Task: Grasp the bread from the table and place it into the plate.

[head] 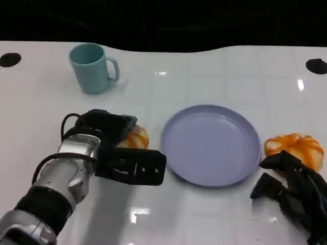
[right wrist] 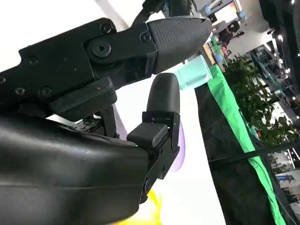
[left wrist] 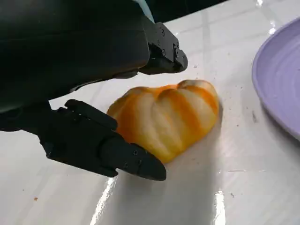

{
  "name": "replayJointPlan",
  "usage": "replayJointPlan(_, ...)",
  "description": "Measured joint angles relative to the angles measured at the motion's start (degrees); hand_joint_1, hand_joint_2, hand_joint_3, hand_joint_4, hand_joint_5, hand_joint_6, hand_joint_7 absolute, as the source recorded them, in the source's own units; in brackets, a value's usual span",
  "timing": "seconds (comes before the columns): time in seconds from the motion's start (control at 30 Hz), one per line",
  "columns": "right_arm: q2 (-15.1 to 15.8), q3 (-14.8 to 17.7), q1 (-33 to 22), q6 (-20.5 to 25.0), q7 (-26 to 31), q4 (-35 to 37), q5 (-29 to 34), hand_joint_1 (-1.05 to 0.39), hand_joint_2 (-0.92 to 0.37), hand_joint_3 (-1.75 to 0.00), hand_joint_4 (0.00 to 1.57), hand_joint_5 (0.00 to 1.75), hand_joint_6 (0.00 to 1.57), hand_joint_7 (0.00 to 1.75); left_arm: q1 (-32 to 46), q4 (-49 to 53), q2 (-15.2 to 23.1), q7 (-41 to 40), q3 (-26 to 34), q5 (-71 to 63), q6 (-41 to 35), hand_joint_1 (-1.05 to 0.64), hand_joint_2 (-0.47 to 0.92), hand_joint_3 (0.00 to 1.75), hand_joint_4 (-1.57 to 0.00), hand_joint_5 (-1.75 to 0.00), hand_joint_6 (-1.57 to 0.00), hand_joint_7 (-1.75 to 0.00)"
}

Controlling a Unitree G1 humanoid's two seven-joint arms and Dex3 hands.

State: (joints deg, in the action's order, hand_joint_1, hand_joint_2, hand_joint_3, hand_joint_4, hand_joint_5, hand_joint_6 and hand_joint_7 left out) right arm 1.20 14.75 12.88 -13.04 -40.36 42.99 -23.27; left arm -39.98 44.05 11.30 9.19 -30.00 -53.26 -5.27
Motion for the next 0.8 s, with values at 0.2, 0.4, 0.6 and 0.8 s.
replayJointPlan(0.2,0.0,-0.01,-0.19,-0.14,0.23,-0.1,0.04,-0.53,-0.92,-0.23,0.61,1.58,0.58,1.24,-3.39,9.49,-1.63,-3.5,-2.75,1.07,1.86,-0.56,0.79,0.0,-0.13,-0.11,-0.24,-0.01)
replayJointPlan(0.4,0.04,-0.07,-0.3,0.24,0.3,-0.41,0.08,-0.53,-0.92,-0.23,0.61,1.59,0.58,1.25,-7.02,17.03,-3.55,-6.14,-3.72,3.76,4.11,-0.45,0.77,0.0,-0.16,-0.12,-0.28,-0.02)
replayJointPlan(0.6,-0.06,-0.11,-0.66,-0.42,1.1,-0.81,0.86,-0.53,-0.92,-0.21,0.6,1.61,0.59,1.24,-8.44,23.34,-4.09,-13.69,-3.58,6.46,9.36,-0.33,0.91,0.11,-0.73,-0.43,-0.7,-0.1)
replayJointPlan(0.8,-0.1,0.08,-0.7,0.0,0.44,-0.86,0.02,-0.53,-0.92,-0.2,0.63,1.58,0.59,1.24,-8.05,26.48,-3.99,-26.6,-1.72,9.0,15.52,-0.25,0.92,0.48,-0.83,-1.73,-0.59,-1.69)
